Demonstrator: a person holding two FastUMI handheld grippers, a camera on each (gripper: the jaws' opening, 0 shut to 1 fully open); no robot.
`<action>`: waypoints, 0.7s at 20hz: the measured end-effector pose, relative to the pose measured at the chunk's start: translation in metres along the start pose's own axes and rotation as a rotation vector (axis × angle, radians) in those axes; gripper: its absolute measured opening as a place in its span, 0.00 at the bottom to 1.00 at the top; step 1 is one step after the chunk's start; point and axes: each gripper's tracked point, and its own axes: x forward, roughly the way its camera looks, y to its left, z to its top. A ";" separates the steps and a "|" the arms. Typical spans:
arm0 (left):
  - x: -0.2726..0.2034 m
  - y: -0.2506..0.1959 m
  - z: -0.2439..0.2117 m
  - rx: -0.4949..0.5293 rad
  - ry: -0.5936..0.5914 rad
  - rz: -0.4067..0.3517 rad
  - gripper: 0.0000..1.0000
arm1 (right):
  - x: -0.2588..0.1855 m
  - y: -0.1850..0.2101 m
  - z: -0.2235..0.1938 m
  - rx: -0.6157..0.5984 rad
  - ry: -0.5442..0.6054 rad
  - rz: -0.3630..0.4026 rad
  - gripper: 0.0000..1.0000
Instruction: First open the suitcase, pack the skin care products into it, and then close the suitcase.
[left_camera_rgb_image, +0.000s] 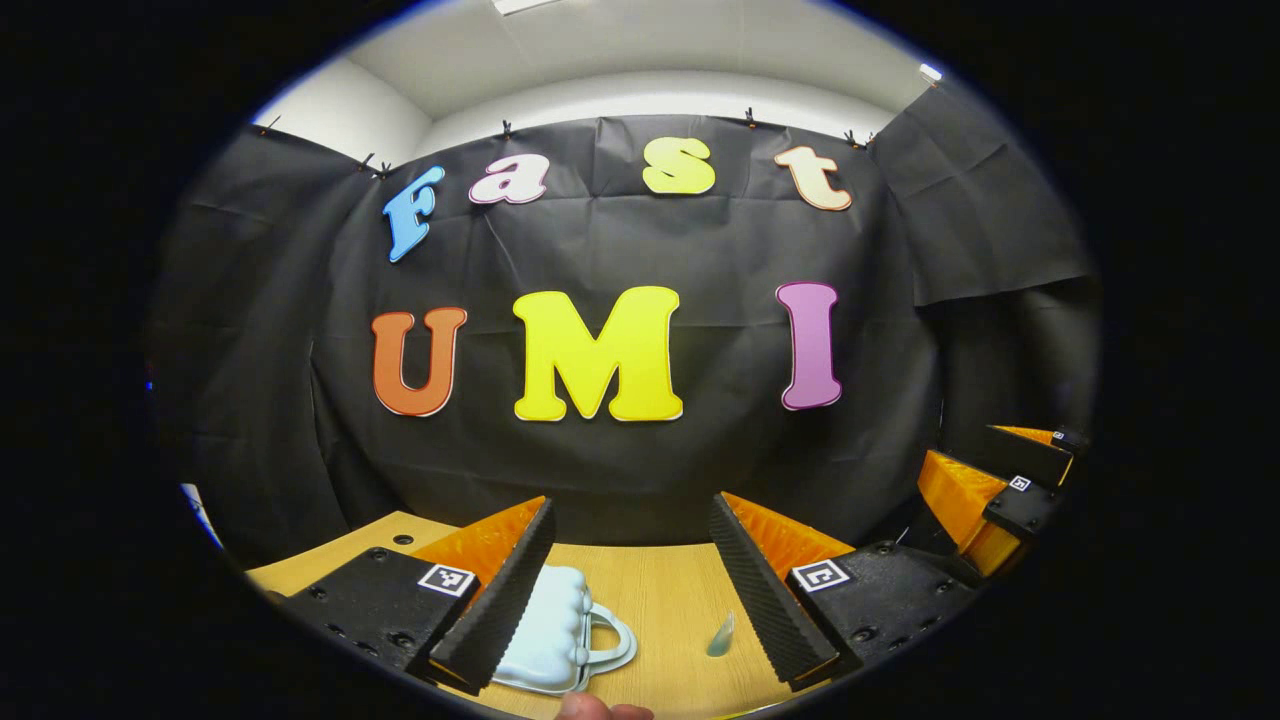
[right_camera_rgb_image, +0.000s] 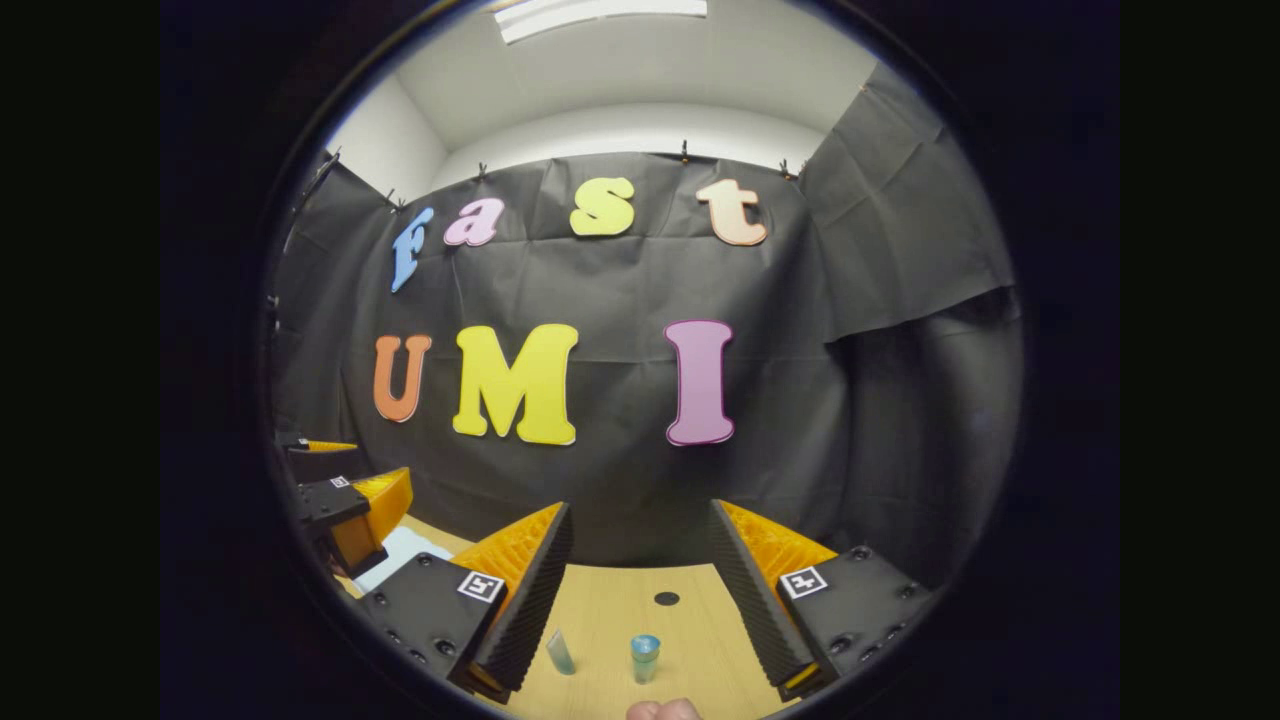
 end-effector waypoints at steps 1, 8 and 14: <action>0.001 -0.001 -0.002 0.004 0.006 -0.004 0.99 | 0.000 0.000 -0.002 0.002 0.002 -0.001 0.81; 0.006 -0.003 -0.047 0.147 0.107 -0.065 0.99 | -0.003 -0.006 -0.028 -0.038 0.058 0.003 0.80; 0.006 -0.006 -0.125 0.538 0.261 -0.235 0.98 | -0.013 -0.044 -0.069 -0.092 0.159 -0.044 0.81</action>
